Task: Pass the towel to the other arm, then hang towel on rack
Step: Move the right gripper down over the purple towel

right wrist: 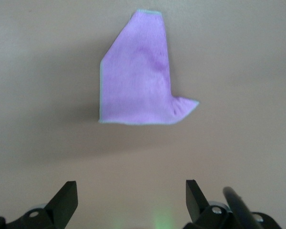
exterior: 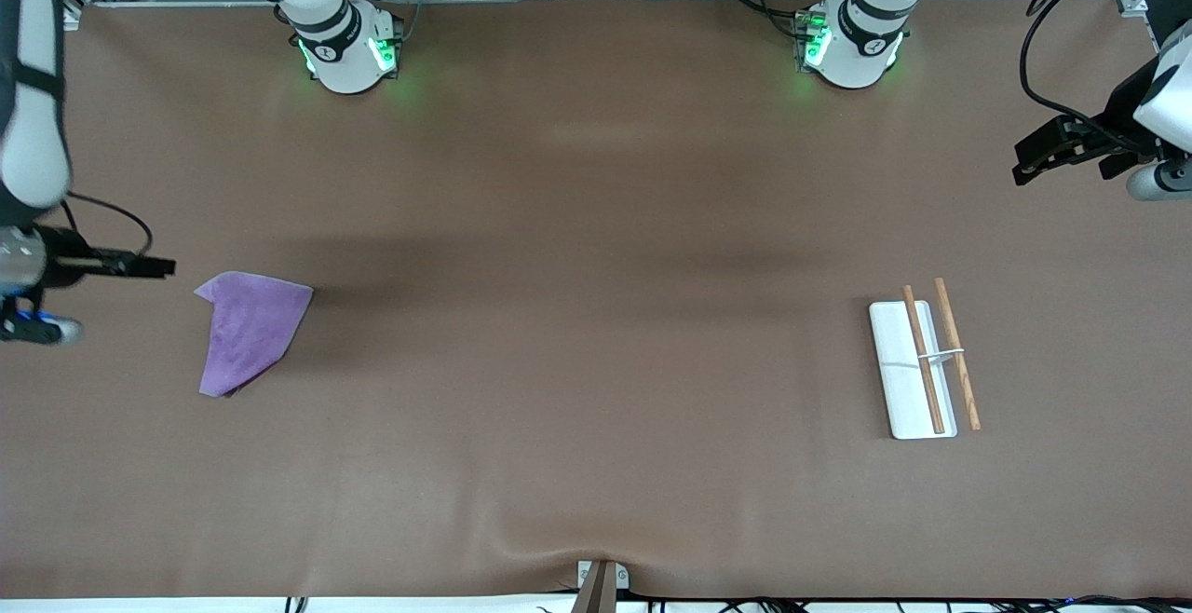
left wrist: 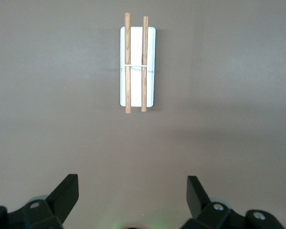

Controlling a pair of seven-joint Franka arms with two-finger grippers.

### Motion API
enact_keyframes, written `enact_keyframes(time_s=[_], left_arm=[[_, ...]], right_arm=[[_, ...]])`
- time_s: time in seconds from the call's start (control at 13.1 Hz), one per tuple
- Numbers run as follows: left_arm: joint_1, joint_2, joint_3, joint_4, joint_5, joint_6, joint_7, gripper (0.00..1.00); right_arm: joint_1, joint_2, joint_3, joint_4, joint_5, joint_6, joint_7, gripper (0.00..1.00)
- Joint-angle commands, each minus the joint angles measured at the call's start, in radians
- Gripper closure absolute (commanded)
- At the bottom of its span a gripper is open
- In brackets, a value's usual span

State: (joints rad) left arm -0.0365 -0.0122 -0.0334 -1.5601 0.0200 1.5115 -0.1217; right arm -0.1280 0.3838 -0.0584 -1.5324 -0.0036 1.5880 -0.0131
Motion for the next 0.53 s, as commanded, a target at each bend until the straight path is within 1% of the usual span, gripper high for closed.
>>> enact_keyframes(time_s=[0.0, 0.15, 0.23, 0.38, 0.46], left_arm=[[-0.006, 0.035, -0.005, 0.025, 0.008, 0.002, 0.005, 0.00], [-0.008, 0.055, -0.005, 0.025, -0.002, 0.018, 0.005, 0.00], [-0.008, 0.063, -0.005, 0.023, -0.002, 0.021, 0.005, 0.00], [-0.011, 0.075, -0.005, 0.023, -0.003, 0.032, 0.005, 0.00], [-0.013, 0.078, -0.005, 0.023, -0.003, 0.036, 0.005, 0.00]], right_arm=[[-0.022, 0.038, 0.012, -0.050, -0.015, 0.114, -0.037, 0.00], [-0.033, 0.037, 0.012, -0.174, -0.015, 0.234, -0.071, 0.00], [-0.035, 0.038, 0.012, -0.211, -0.015, 0.269, -0.073, 0.00], [-0.047, 0.046, 0.012, -0.253, -0.013, 0.312, -0.076, 0.00], [-0.042, 0.075, 0.012, -0.258, -0.012, 0.332, -0.076, 0.00]])
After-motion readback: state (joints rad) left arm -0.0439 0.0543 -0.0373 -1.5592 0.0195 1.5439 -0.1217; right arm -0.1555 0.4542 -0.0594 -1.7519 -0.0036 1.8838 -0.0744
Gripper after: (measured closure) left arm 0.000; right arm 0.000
